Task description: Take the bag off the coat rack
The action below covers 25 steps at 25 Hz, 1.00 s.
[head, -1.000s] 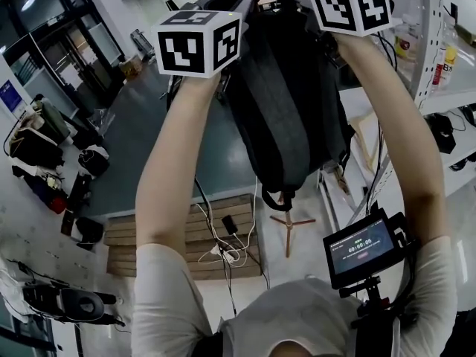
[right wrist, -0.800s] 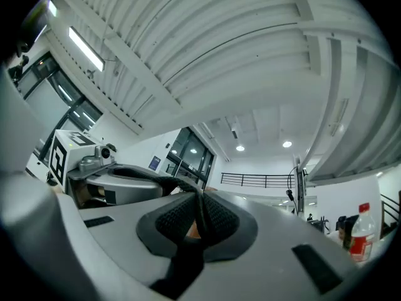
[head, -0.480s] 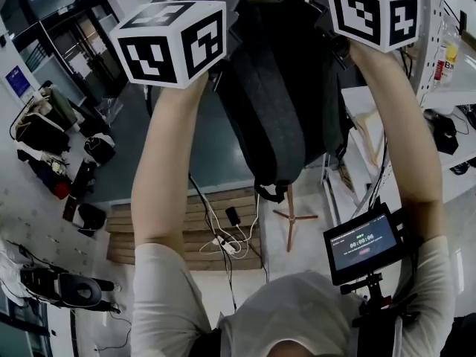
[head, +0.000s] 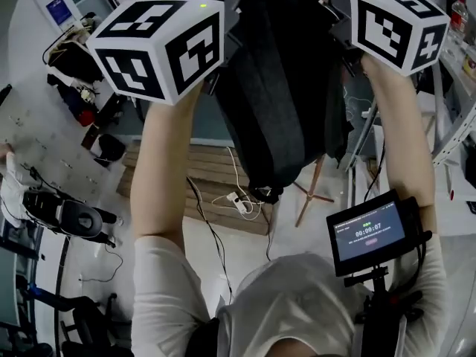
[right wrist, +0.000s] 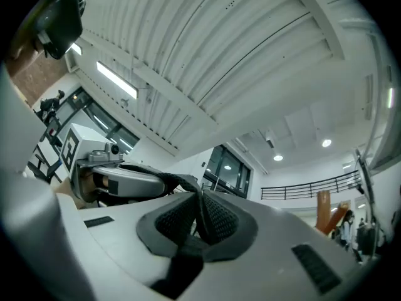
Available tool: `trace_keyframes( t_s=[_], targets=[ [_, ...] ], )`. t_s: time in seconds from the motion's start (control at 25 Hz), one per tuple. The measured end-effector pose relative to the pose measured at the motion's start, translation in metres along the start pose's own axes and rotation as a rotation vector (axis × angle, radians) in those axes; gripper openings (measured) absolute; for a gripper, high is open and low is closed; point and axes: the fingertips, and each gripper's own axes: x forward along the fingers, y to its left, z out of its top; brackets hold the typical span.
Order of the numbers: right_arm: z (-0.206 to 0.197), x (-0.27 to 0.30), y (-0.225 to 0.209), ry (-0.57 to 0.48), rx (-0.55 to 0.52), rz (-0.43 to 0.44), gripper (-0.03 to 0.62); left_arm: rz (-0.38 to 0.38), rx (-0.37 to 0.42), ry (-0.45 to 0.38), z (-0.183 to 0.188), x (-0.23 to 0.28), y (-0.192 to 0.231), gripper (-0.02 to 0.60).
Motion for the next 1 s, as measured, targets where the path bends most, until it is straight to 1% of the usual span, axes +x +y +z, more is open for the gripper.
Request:
trace_keyframes(
  t_s=[0.16,0.28,0.36,0.48,0.6,0.76,0.88,1.0],
  targets=[
    [-0.036,0.031,0.038,-0.083,0.039,0.101,0.044,0.111,0.026,0.077,-0.045,-0.035,0.022,0.043],
    [-0.048,0.076,0.068,-0.122,0.078,0.194,0.046,0.212,0.065,0.135,-0.064,-0.064,0.058,0.043],
    [-0.056,0.102,0.085,-0.133,0.115,0.251,0.045,0.265,0.074,0.178,-0.076,-0.08,0.08,0.043],
    [-0.08,0.122,0.115,-0.141,0.168,0.314,0.046,0.319,0.056,0.244,-0.103,-0.106,0.094,0.043],
    [-0.109,0.142,0.158,-0.142,0.222,0.375,0.044,0.371,0.037,0.303,-0.137,-0.145,0.105,0.043],
    [-0.144,0.174,0.216,-0.116,0.281,0.443,0.044,0.443,0.035,0.361,-0.181,-0.196,0.128,0.043],
    [-0.174,0.18,0.246,-0.096,0.323,0.479,0.044,0.481,0.016,0.398,-0.215,-0.222,0.125,0.043],
    [-0.193,0.171,0.269,-0.072,0.328,0.5,0.044,0.505,-0.032,0.412,-0.234,-0.242,0.112,0.043]
  ],
)
